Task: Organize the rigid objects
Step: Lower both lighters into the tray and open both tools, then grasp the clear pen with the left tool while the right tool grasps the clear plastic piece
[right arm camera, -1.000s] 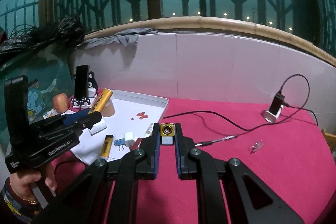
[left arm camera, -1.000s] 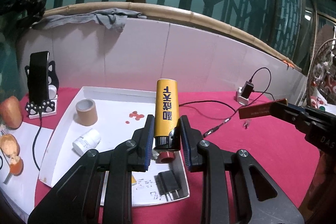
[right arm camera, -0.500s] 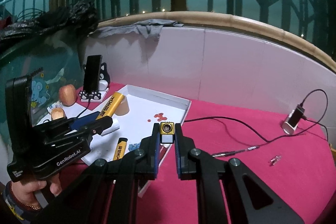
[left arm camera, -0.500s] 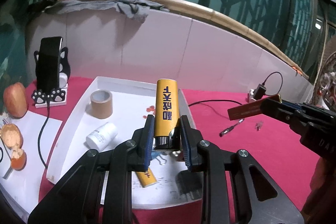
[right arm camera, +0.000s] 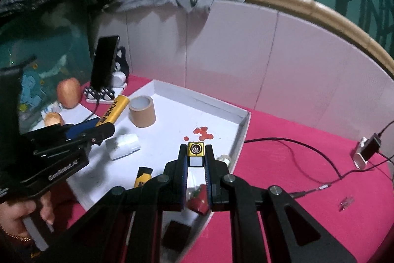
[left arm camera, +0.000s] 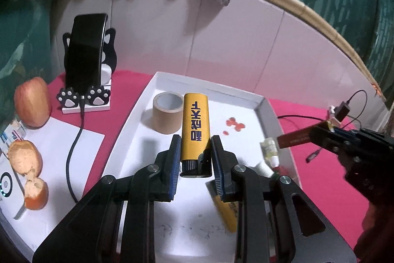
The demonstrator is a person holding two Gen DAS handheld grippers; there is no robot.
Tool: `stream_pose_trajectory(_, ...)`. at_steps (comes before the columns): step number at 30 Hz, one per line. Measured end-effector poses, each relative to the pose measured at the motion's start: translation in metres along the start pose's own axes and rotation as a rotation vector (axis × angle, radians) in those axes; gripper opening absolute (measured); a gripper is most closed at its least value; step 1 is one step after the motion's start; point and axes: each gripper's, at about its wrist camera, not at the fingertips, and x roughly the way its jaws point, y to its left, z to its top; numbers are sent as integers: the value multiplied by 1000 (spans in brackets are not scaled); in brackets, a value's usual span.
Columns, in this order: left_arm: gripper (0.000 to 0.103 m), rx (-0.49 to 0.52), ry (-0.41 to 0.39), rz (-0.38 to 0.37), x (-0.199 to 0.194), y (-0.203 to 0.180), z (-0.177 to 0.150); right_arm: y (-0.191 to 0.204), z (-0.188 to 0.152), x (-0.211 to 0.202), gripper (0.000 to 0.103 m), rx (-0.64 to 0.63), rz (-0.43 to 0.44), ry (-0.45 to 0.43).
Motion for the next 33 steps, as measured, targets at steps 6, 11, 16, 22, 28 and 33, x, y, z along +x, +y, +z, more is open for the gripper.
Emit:
stream_pose_trajectory(6, 24, 22, 26, 51, 20, -3, 6, 9, 6, 38, 11, -2, -29, 37)
stream_pose_trajectory(11, 24, 22, 44, 81, 30, -1, 3, 18, 5, 53, 11, -12, -37, 45)
stream_pose_trajectory(16, 23, 13, 42, 102, 31, 4, 2, 18, 3, 47, 12, 1, -32, 22)
stream_pose_trajectory(22, 82, 0, -10, 186, 21, 7, 3, 11, -3, 32, 82, 30, -59, -22)
stream_pose_trajectory(28, 103, -17, -72, 229, 5, 10, 6, 0, -16, 23, 84, 77, -48, -18)
stream_pose_trajectory(33, 103, -14, -89, 232, -3, 6, 8, -3, -21, 20, 84, 101, -45, -9)
